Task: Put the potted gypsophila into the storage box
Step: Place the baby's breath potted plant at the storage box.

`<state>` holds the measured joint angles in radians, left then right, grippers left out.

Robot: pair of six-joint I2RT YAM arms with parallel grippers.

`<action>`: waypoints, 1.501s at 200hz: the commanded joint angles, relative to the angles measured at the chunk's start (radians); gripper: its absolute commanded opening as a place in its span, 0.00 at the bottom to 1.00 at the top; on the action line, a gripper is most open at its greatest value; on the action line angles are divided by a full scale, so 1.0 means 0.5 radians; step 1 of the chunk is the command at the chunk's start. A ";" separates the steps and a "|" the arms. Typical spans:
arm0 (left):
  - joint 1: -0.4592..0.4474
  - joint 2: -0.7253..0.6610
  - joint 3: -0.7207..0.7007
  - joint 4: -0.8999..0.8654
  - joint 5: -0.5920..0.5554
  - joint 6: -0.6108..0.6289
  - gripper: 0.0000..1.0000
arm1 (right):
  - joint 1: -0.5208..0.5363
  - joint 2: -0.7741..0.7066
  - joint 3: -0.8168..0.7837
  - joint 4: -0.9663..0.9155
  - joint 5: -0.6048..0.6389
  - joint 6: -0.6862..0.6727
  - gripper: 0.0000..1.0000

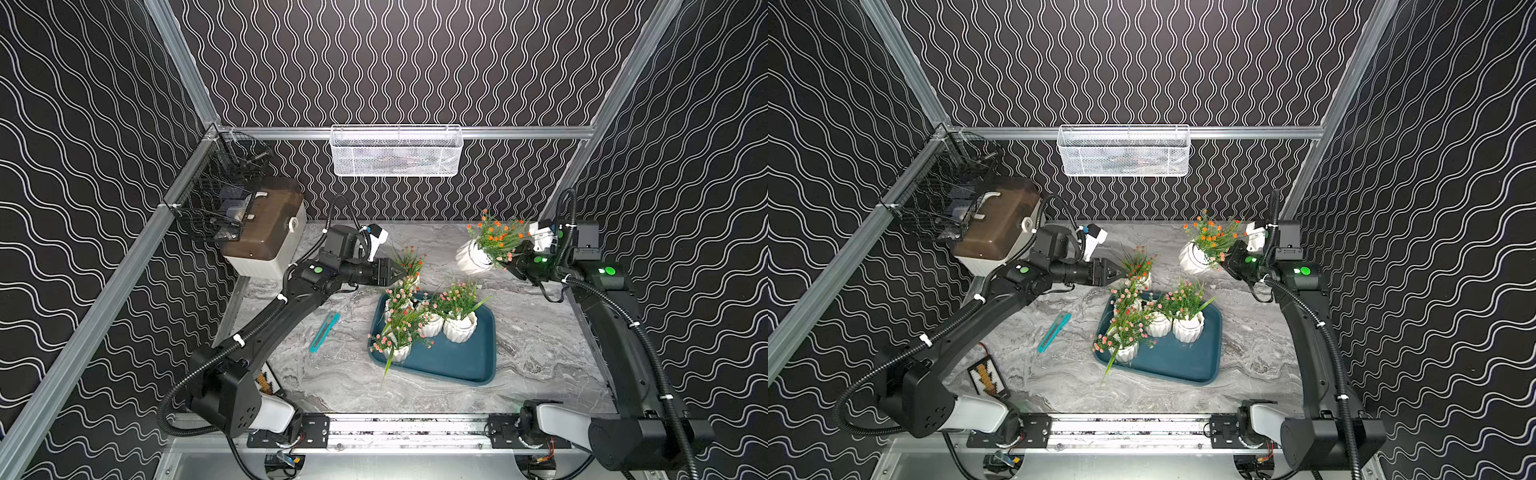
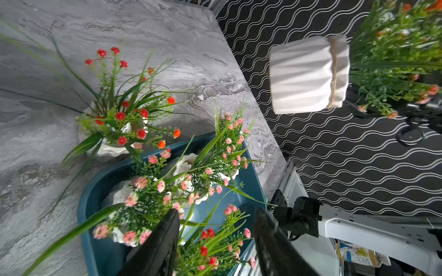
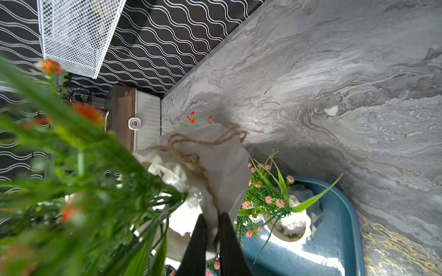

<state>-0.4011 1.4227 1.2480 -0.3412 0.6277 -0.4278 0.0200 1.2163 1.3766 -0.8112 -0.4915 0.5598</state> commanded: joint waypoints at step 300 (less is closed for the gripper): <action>-0.048 -0.052 -0.052 0.211 0.183 0.086 0.53 | 0.539 -0.573 -0.768 -0.284 0.221 0.016 0.00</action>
<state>-0.4252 1.3930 1.2163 -0.2535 0.7124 -0.3943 0.2398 0.9321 1.0050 -1.0203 -0.4313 0.5137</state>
